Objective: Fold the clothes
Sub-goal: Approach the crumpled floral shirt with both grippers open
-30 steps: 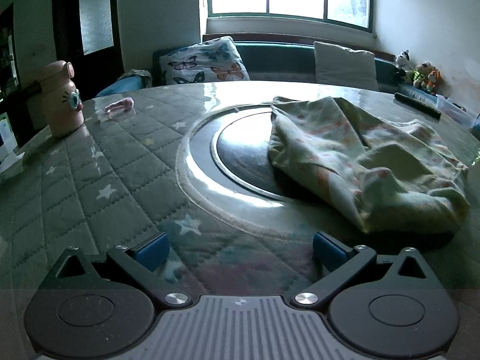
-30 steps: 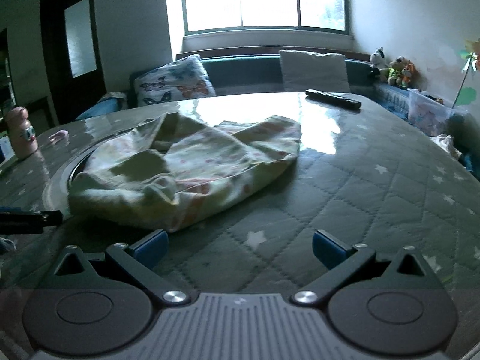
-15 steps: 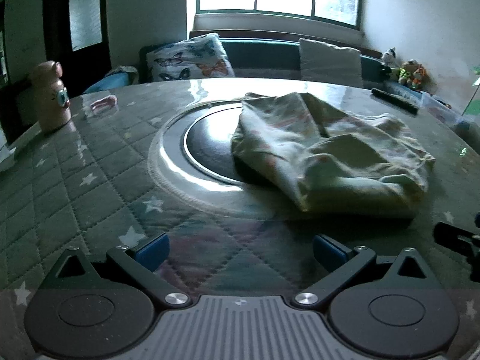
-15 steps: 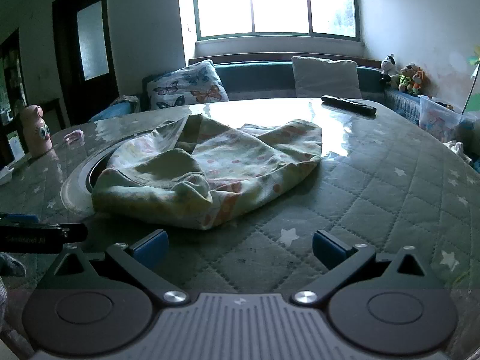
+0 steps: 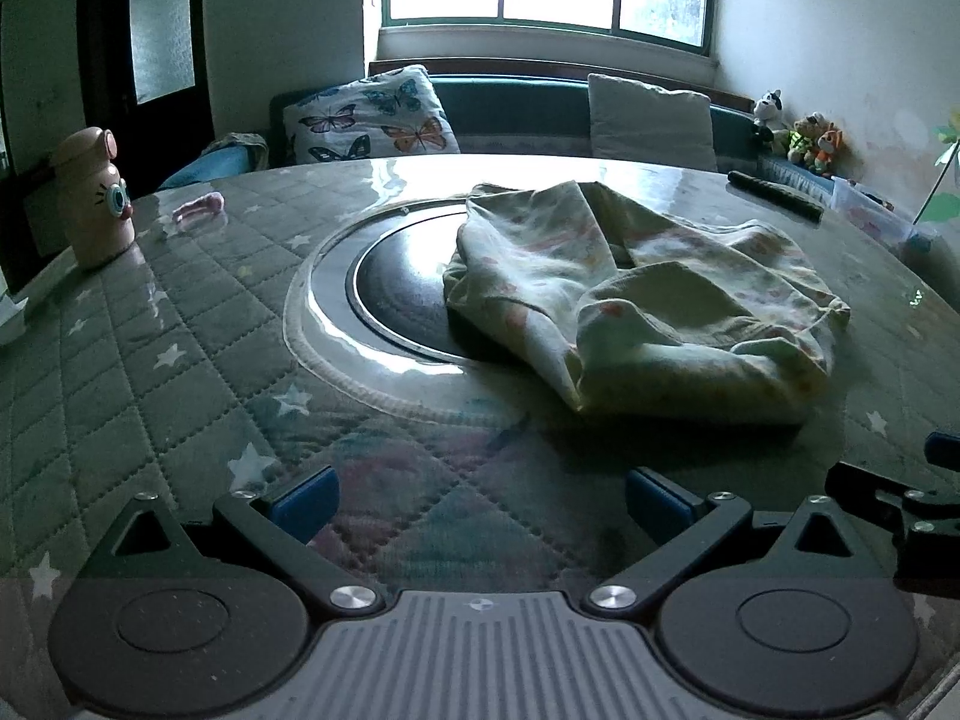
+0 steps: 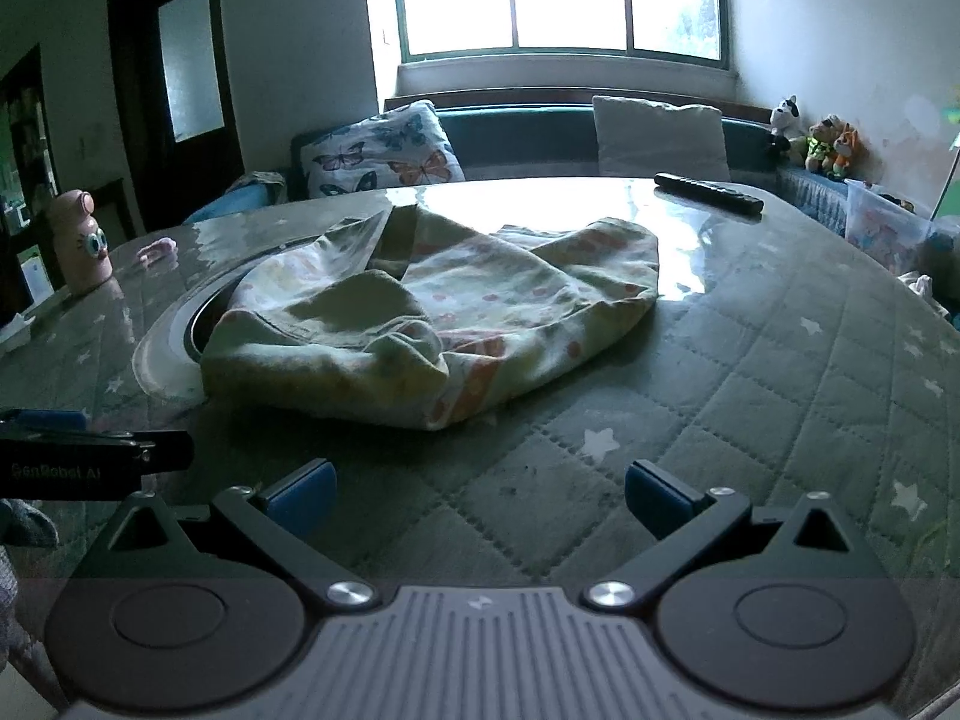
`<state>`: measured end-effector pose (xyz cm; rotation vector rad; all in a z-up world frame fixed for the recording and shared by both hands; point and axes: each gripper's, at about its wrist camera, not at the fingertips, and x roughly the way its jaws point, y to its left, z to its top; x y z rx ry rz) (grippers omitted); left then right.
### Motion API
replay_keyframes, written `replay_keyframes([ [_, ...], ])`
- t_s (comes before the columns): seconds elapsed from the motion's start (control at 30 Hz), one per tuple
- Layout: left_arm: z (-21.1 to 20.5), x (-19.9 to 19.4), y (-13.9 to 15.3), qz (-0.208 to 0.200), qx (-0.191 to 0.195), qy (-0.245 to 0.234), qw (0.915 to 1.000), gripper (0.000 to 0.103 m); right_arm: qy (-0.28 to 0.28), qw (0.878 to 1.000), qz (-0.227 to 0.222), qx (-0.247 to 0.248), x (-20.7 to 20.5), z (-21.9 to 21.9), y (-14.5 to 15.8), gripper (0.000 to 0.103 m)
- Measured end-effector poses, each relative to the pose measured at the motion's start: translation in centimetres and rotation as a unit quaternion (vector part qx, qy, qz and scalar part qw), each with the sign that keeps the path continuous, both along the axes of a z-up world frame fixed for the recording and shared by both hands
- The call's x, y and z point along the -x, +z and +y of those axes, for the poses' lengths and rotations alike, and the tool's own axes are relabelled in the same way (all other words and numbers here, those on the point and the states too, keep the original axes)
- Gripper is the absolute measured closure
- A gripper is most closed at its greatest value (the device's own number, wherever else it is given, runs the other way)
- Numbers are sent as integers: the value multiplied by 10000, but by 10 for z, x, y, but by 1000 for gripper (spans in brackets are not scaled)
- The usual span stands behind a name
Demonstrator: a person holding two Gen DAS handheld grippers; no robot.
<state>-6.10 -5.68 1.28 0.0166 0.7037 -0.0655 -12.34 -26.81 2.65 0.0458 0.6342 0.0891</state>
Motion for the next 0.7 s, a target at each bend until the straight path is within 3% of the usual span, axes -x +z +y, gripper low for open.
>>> replay_keyframes([
  [0.7,-6,5,-1,47,-67,-36,10000,0,141,9998,163,-7,5,6,1,0],
])
